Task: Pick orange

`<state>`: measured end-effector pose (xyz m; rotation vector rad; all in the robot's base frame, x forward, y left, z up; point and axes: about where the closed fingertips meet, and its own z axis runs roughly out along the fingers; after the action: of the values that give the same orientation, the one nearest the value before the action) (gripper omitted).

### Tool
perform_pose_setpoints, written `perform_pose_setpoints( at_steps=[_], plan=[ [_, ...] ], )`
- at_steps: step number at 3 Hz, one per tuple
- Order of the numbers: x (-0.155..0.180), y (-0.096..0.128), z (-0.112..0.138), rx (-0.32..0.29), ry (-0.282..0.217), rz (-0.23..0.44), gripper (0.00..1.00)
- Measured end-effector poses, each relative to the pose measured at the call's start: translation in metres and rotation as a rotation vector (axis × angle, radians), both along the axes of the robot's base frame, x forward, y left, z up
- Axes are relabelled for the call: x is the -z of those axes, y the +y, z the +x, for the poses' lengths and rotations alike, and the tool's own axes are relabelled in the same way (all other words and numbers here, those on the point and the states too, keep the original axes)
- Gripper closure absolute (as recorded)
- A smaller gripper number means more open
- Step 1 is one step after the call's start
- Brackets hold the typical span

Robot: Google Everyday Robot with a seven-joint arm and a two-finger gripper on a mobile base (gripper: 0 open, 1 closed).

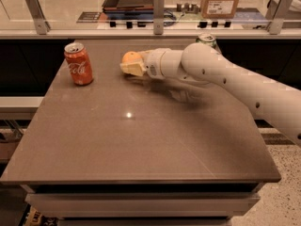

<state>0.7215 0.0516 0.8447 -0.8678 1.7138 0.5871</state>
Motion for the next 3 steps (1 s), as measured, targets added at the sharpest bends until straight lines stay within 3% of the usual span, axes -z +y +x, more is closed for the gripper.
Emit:
perform_pose_setpoints(
  at_steps=[1,3],
  plan=[
    [0.0,0.002,0.0,-0.003,0.001,0.0,1.0],
    [-0.029,-0.002,-0.001,-0.063,-0.013,0.005,1.0]
  ],
)
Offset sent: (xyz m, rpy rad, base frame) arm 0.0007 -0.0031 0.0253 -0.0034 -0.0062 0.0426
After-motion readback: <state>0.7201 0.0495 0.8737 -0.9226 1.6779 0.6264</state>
